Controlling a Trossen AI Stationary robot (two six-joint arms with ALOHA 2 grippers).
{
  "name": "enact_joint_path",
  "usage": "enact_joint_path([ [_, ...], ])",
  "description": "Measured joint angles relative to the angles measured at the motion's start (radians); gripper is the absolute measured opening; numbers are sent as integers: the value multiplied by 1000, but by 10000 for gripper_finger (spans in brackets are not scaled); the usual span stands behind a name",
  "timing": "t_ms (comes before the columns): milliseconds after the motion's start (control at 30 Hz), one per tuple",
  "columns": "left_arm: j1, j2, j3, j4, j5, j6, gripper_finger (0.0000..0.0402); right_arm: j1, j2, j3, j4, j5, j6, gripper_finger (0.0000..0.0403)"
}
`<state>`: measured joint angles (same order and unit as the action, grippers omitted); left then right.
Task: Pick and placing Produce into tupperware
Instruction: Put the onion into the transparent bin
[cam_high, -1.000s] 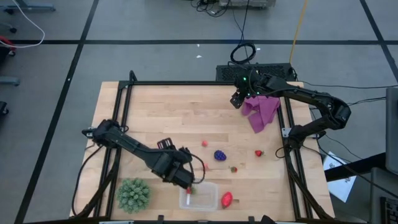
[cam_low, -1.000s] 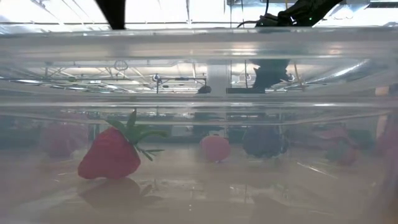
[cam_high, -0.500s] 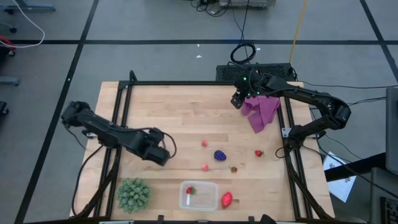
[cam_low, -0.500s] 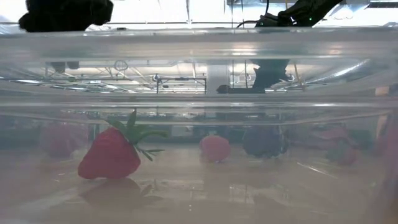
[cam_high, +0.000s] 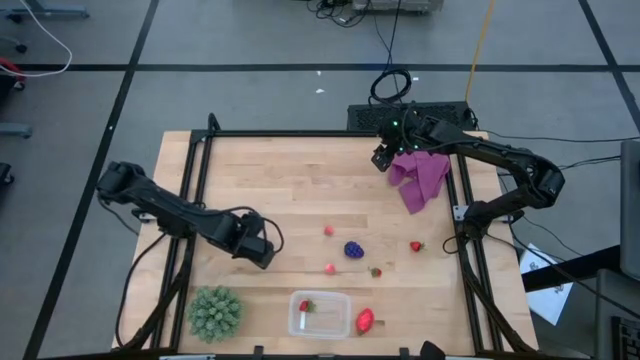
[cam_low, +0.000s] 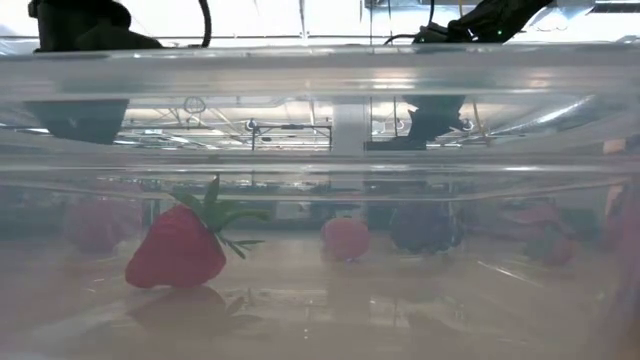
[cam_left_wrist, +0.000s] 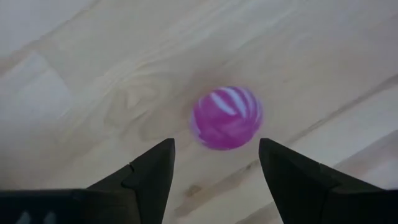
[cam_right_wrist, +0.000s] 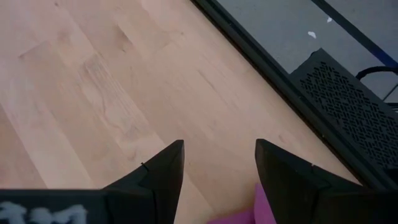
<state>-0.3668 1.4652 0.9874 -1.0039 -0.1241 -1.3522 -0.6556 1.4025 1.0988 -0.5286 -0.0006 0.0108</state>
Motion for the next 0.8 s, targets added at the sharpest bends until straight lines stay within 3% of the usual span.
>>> enact_joint_path([
  [167, 2, -1, -11, 98, -11, 46, 239, 0, 0, 0, 1, 0, 0, 188],
  [800, 7, 0, -18, 142, -60, 86, 240, 0, 0, 0, 0, 0, 0, 188],
])
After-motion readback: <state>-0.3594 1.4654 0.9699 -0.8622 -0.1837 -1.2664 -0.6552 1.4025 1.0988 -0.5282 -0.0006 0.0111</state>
